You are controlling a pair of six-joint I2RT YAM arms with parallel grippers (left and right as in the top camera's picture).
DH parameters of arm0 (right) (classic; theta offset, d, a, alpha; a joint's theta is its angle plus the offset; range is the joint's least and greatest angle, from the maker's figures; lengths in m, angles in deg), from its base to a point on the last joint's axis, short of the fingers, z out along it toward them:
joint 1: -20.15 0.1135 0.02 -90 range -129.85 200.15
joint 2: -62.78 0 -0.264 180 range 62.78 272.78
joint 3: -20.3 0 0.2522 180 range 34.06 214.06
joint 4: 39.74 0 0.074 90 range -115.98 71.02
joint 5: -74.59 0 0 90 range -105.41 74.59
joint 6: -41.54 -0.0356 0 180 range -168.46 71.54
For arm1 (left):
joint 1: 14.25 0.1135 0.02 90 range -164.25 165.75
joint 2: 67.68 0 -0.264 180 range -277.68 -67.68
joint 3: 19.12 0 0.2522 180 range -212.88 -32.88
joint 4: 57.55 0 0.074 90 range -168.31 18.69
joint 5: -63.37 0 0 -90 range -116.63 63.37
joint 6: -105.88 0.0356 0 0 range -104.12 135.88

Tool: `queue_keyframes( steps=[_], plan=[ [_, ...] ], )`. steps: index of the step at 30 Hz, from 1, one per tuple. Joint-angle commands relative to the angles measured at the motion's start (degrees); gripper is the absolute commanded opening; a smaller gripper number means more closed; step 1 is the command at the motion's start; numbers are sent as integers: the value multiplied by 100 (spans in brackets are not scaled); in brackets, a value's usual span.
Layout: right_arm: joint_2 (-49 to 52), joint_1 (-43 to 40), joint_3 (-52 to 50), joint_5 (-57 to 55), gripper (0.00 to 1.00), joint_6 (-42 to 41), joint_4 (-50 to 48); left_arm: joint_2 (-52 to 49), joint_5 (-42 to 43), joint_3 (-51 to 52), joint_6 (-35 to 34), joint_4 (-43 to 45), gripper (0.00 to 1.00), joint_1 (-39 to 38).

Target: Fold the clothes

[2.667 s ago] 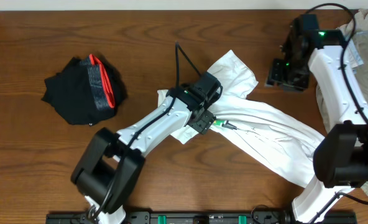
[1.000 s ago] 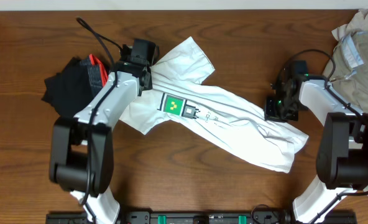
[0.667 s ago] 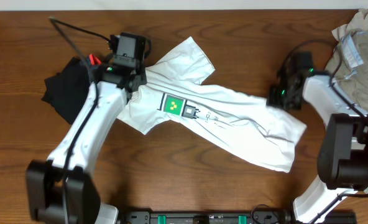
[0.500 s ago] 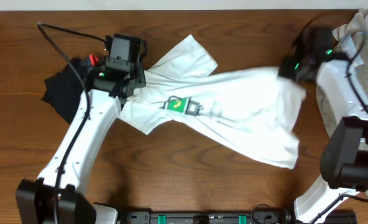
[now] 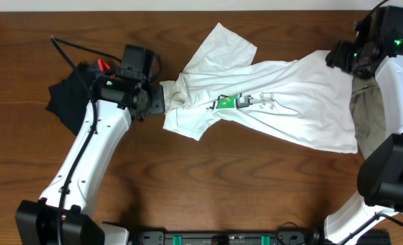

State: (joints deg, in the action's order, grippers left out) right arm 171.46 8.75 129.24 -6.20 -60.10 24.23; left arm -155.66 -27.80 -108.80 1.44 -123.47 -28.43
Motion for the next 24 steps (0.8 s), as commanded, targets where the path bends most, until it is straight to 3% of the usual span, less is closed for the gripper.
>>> queue_keyframes(
  steps=[1,8,13,24],
  plan=[
    [-42,-9,55,326,69,-28,562,-4,951,-33,350,-116,64,-221],
    [-42,133,55,796,71,149,1176,-262,914,675,846,494,64,-1207],
    [-42,199,39,798,73,146,1294,-874,120,1108,922,1351,63,-1845],
    [-42,203,37,769,74,254,1652,-2151,46,1115,1287,2323,62,-2041]
  ],
)
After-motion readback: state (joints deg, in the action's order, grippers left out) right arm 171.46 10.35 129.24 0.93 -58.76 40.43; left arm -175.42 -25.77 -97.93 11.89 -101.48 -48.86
